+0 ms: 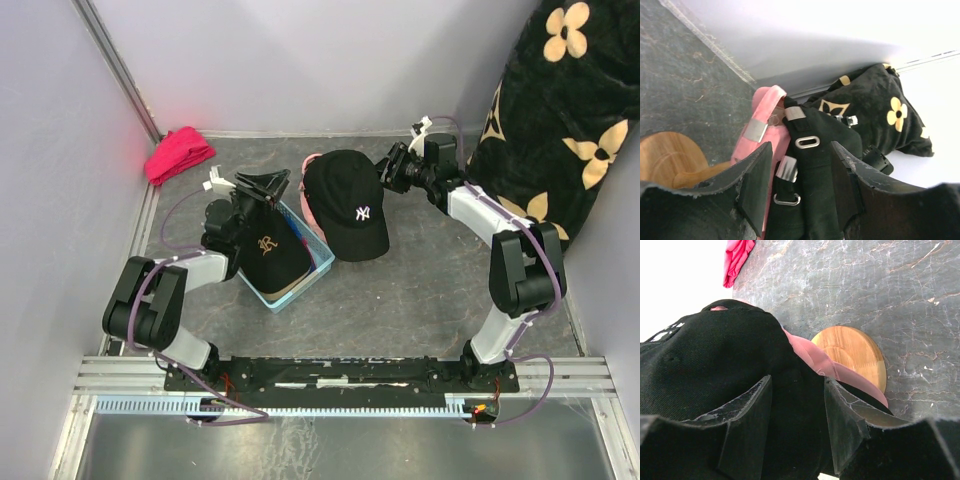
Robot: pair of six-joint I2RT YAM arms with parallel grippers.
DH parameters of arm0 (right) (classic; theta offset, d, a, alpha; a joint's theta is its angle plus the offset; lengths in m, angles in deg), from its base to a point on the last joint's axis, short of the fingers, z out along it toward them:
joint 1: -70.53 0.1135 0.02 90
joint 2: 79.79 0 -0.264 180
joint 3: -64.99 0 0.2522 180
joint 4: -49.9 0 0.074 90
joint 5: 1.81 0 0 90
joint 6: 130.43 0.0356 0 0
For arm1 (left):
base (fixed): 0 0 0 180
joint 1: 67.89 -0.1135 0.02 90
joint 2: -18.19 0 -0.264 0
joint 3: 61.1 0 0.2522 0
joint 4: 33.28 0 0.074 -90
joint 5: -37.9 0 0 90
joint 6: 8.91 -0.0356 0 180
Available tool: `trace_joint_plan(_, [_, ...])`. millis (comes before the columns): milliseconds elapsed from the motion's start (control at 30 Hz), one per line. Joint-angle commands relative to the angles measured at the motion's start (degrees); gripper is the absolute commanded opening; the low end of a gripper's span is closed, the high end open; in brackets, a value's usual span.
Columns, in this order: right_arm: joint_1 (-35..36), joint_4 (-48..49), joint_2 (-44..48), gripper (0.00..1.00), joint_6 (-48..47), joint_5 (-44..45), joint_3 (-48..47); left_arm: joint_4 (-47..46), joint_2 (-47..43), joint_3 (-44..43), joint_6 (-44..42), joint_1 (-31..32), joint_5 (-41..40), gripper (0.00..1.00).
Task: Stack the hats
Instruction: Stack the hat on the hat.
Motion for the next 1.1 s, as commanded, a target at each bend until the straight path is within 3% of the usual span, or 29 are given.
trace_joint_plan(0, [1.14, -1.3, 3.18, 0.54, -1.84, -0.76, -3.01, -4.8, 1.37, -3.9, 3.54, -0.75, 6.25, 0.57])
trace_joint_plan(467, [1.3, -3.08, 1.92, 0.55, -2.17, -2.44, -5.89, -8.13, 6.98, -7.28, 7.27, -1.03, 15.3, 0.57])
trace_joint_plan(1067, [1.91, -4.55, 0.69, 0.55, -3.46, -2.71, -7.45, -18.13, 14.3, -11.21, 13.52, -1.06, 17.92, 0.57])
